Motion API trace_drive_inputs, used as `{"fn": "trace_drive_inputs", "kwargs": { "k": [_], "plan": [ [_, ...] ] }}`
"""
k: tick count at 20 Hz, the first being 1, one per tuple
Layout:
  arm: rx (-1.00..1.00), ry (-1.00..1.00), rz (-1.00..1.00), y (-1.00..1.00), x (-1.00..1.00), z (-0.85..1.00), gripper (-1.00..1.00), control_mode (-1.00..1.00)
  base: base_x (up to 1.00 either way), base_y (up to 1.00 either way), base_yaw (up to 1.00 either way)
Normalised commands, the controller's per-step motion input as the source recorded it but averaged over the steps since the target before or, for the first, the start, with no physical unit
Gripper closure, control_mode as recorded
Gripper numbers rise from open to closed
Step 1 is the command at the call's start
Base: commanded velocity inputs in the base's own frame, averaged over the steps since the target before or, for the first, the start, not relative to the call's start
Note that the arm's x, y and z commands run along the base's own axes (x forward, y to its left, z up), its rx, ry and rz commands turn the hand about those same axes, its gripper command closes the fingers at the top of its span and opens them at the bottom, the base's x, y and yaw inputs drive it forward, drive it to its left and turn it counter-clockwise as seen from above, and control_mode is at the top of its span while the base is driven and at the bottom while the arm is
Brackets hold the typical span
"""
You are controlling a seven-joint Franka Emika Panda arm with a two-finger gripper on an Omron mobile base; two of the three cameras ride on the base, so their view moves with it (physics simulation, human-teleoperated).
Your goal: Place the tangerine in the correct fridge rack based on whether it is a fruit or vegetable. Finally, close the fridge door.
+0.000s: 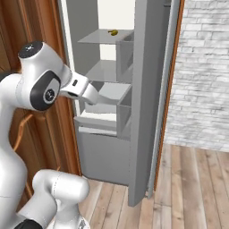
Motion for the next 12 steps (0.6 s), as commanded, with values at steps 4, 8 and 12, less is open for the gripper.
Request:
{"fn": "trace_drive_inputs", "kwargs": {
  "k": [4, 8, 12],
  "plan": [
    [0.00, -0.09, 0.00, 0.00, -0.67, 0.00, -1.00, -1.00, 0.00, 0.00, 0.00],
    [0.00, -0.16, -0.03, -0.18, -0.92, 0.00, -1.00, -1.00, 0.00, 0.00, 0.00],
    [0.04, -0.12, -0.03, -0.56, -0.76, 0.00, -1.00, -1.00, 0.00, 0.00, 0.00]
  ]
}}
